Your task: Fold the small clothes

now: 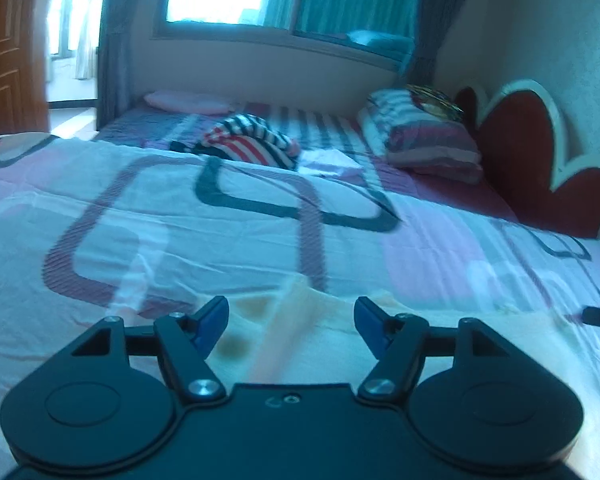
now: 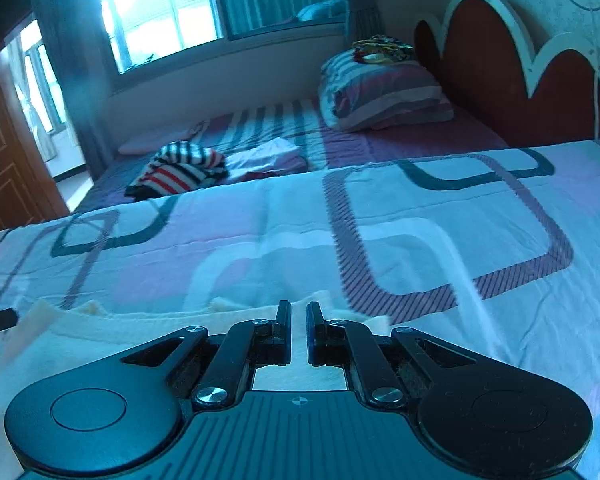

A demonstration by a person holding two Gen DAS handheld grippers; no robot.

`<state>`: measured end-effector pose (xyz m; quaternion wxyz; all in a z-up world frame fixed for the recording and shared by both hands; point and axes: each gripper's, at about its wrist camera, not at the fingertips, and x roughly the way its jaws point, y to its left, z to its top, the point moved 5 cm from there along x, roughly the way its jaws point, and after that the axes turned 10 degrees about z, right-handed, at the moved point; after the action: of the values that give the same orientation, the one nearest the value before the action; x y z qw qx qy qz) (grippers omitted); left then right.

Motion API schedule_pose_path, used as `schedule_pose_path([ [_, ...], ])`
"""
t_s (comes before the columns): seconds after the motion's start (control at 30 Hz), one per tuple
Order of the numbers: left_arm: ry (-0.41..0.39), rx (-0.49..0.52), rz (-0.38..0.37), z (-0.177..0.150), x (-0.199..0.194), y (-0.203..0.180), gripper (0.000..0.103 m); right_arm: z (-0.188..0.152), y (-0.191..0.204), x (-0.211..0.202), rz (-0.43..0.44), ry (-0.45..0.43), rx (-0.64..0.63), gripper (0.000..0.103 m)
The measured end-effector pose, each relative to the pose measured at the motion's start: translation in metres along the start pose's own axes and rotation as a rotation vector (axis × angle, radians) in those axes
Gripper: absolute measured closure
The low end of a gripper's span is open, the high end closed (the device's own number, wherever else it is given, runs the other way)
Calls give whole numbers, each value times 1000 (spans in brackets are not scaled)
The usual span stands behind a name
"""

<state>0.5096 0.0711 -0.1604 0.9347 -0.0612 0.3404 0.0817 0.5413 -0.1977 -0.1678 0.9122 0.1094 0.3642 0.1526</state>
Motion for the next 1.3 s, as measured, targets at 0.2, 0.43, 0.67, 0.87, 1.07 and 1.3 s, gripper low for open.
schedule_pose_path([
  [0.2,69,47,-86,-20,-8,-42,34,-16,44,11,80,58,-30,98],
  [0.43,144,94,-45,-41,11,-61,33,-43,67,29,92,123,-62,98],
  [0.67,137,96,-10,-42,6,-40,33,-47,25,24,1,109,-28,97],
  [0.87,125,102,30,-44,-3,-24,33,-50,-7,5,-58,90,-2,97],
  [1.07,112,106,32,-46,-31,-23,33,-50,7,-13,-16,79,9,97],
  [1.3,129,122,-28,-63,-45,-51,30,-66,79,-19,142,102,-42,73],
])
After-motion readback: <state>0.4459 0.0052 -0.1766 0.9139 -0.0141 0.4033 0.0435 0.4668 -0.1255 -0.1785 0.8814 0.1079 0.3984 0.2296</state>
